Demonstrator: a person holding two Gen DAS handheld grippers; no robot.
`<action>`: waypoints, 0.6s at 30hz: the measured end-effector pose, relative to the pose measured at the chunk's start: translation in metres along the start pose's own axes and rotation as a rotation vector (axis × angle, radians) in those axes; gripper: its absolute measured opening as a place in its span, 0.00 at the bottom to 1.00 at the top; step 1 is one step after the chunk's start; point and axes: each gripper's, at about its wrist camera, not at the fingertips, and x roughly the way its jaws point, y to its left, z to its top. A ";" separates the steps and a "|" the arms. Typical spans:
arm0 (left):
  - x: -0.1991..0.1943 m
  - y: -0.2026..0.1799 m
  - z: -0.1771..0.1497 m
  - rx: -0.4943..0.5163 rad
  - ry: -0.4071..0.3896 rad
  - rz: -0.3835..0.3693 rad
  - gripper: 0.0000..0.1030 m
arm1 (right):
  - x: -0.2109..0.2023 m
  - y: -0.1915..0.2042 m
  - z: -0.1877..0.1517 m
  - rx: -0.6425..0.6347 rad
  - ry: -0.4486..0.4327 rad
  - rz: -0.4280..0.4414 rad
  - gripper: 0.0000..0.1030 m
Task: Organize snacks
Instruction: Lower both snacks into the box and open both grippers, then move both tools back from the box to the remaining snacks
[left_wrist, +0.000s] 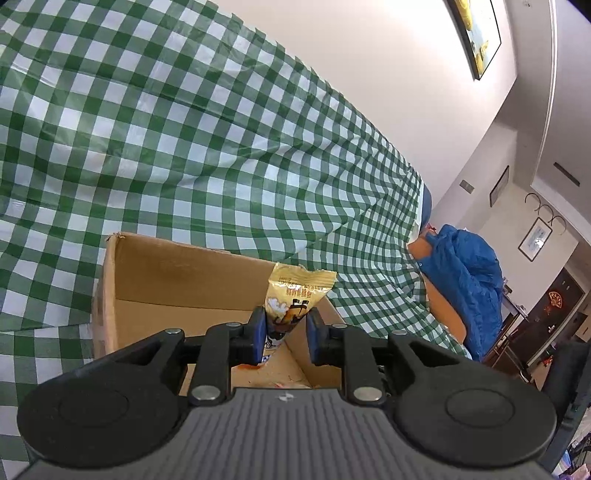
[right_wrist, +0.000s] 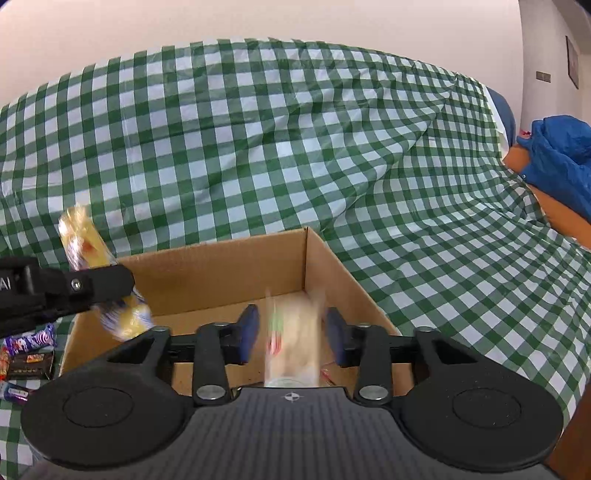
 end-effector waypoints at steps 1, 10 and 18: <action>0.000 0.000 0.001 -0.002 -0.002 0.000 0.23 | 0.000 0.000 0.000 -0.001 -0.002 -0.002 0.51; -0.001 -0.007 0.001 0.048 0.005 -0.007 0.36 | -0.003 -0.002 0.001 0.014 -0.024 -0.002 0.55; -0.011 -0.013 0.001 0.110 -0.020 0.034 0.37 | -0.013 0.000 0.000 0.020 -0.069 -0.012 0.59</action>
